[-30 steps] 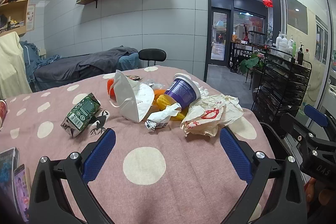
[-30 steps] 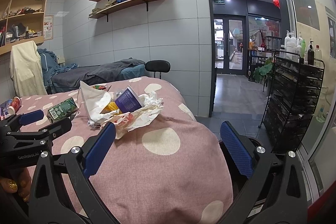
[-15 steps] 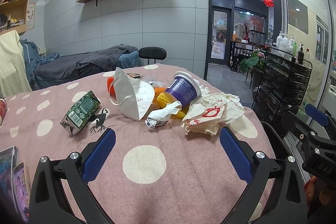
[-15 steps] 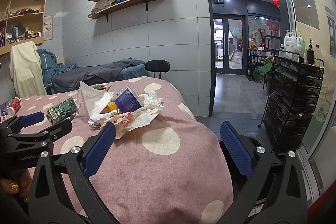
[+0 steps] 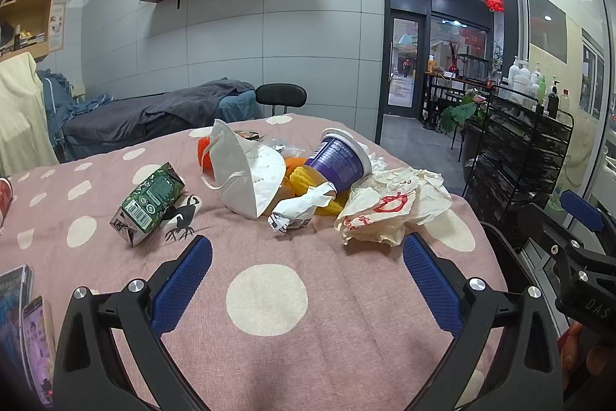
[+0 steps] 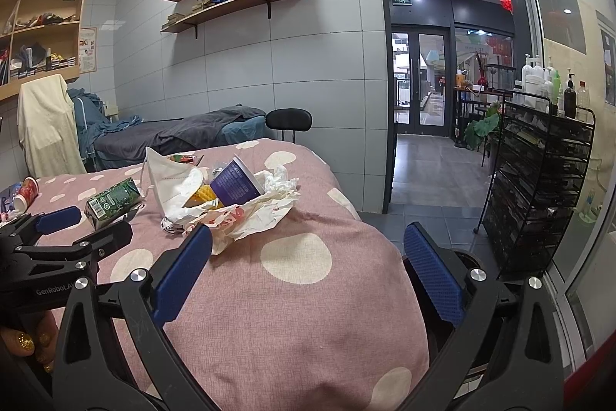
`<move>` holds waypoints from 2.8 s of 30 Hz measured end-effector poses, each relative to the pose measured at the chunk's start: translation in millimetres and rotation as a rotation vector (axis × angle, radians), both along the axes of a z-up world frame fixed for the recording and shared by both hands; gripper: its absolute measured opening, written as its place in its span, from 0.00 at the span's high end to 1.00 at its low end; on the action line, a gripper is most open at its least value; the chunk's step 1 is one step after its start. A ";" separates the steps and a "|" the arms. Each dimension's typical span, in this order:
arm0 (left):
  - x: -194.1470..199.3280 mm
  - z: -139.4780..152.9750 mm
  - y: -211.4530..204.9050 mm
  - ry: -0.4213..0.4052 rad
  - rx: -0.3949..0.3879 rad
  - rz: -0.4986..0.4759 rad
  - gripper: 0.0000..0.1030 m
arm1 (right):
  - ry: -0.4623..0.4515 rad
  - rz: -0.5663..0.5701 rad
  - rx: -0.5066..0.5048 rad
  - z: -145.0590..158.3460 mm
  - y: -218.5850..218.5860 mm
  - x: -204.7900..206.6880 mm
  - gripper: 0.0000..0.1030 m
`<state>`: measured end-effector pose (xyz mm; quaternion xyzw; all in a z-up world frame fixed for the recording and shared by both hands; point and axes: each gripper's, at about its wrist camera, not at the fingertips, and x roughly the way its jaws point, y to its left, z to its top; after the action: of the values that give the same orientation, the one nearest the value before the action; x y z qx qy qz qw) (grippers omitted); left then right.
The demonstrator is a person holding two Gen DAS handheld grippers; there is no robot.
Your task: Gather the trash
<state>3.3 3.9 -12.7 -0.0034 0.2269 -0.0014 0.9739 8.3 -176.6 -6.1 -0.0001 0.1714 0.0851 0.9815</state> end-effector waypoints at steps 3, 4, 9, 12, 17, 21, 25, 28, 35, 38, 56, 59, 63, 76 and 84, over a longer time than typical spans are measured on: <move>0.9 -1.6 0.6 0.003 -0.002 0.002 0.06 | 0.003 0.000 -0.002 -1.2 1.5 1.3 0.04; 0.9 -1.5 0.6 0.003 -0.001 0.002 0.06 | 0.003 0.000 -0.002 -1.6 1.8 1.4 0.04; 0.7 -2.1 0.8 0.004 -0.002 0.001 0.06 | 0.006 0.000 -0.005 -2.4 2.5 2.1 0.04; 1.8 -3.5 1.8 0.005 -0.003 0.002 0.06 | 0.008 -0.001 -0.005 -2.2 3.5 3.2 0.04; 3.1 -3.8 1.8 0.011 -0.005 0.002 0.06 | 0.013 0.002 -0.006 -3.3 5.4 4.3 0.04; 4.2 -5.1 2.4 0.016 -0.007 0.003 0.06 | 0.019 0.002 -0.006 -4.0 5.3 5.9 0.04; 4.5 -5.8 2.9 0.020 -0.006 0.005 0.06 | 0.021 0.004 -0.007 -4.5 6.8 7.5 0.04; 6.9 -5.7 4.7 0.030 -0.008 0.008 0.06 | 0.032 0.008 -0.011 -5.7 8.1 12.5 0.04; 21.5 -13.4 28.3 0.106 -0.037 0.029 0.06 | 0.096 0.058 0.007 -3.5 14.0 37.1 0.04; 30.0 -16.5 50.5 0.135 -0.037 0.069 0.06 | 0.148 0.116 0.021 -4.2 22.6 57.0 0.04; 103.3 -14.1 181.9 0.284 -0.026 0.276 0.08 | 0.519 0.253 0.176 -33.5 58.4 153.2 0.61; 120.5 -19.0 180.3 0.312 0.015 0.247 0.08 | 0.532 0.271 0.162 -36.4 63.3 153.3 0.79; 140.5 -29.0 186.4 0.361 -0.033 0.198 0.18 | 0.515 0.289 0.128 -33.4 65.0 148.2 0.87; 115.8 -25.8 179.4 0.311 -0.071 0.179 0.45 | 0.444 0.325 0.111 -22.0 51.5 129.4 0.93; 70.1 -0.2 149.5 0.216 -0.128 0.123 0.45 | 0.364 0.279 0.155 -5.8 18.7 114.5 0.93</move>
<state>73.4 153.5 -12.9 -0.0799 0.3292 0.0444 0.9398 122.8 -157.9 -12.0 0.0671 0.3367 0.2312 0.9103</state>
